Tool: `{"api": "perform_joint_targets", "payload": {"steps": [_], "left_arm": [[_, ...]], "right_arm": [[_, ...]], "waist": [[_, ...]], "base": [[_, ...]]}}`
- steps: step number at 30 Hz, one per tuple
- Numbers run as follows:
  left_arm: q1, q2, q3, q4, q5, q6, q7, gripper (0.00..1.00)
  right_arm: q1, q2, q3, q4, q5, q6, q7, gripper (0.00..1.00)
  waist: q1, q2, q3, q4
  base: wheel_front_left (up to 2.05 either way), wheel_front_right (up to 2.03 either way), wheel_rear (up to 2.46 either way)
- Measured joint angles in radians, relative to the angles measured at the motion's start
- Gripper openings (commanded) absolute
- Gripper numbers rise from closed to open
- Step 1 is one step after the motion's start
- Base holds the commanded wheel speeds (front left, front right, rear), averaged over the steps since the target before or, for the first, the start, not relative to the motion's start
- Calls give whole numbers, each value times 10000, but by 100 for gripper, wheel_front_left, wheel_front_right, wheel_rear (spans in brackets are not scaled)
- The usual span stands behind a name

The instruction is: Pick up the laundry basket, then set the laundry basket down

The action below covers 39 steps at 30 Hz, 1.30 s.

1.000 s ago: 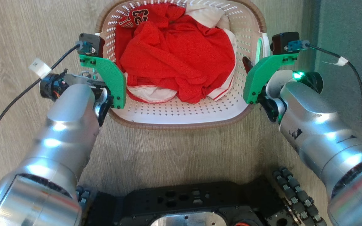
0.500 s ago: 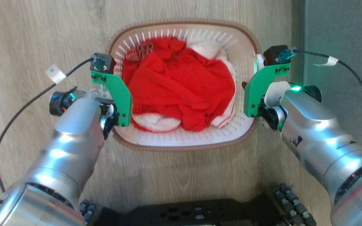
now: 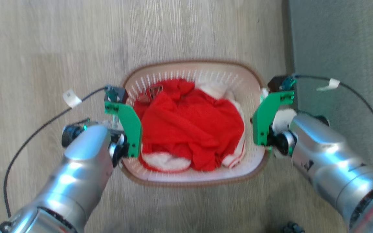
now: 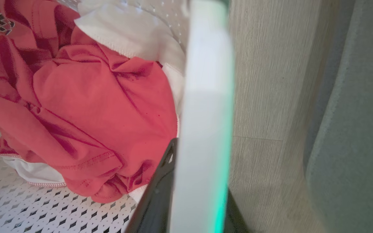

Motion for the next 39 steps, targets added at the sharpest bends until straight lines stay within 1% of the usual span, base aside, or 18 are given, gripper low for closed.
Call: {"api": "perform_joint_targets", "payload": {"steps": [4,11,17,22,23,26,27,33,39], "left_arm": [[383,8,-261,-6,-364,0,345,0],[867,13,-688,10,-748,0,585,0],[1644,44,-1104,-236,-1212,2,895,0],[2198,67,-1540,-311,-1505,2,1058,0],[2198,67,-1540,-311,-1505,2,1058,0],[2497,84,-1712,-347,-1708,2,1172,0],[2602,119,-1848,-357,-1776,2,1191,0],[2837,240,-2140,-451,-2132,2,1321,0],[2855,291,-2336,-470,-2362,2,1319,0]], "right_arm": [[327,-86,497,-194,29,0,288,0],[800,-109,727,-263,424,-2,577,0],[1355,-107,1001,-238,669,-2,982,0],[1834,-52,1208,-219,842,-2,1273,0],[1834,-52,1208,-219,842,-2,1273,0],[2087,6,1269,-155,859,-2,1298,0],[2201,38,1327,-134,951,-2,1367,0],[2447,111,1452,-125,1041,-4,1467,0],[2490,127,1509,-127,1101,-4,1494,0]], "waist": [[0,0,-738,7],[0,0,-1991,29],[-1,0,-3013,147],[-1,0,-3850,215],[-1,0,-3850,215],[-1,0,-4310,235],[-1,0,-4578,252],[-1,0,-5265,318],[-1,1,-5433,403]], "base": [[0,0,0],[0,0,0],[0,0,0],[0,0,0],[0,0,0],[0,0,0],[0,0,0],[0,0,0],[0,0,0]]}}
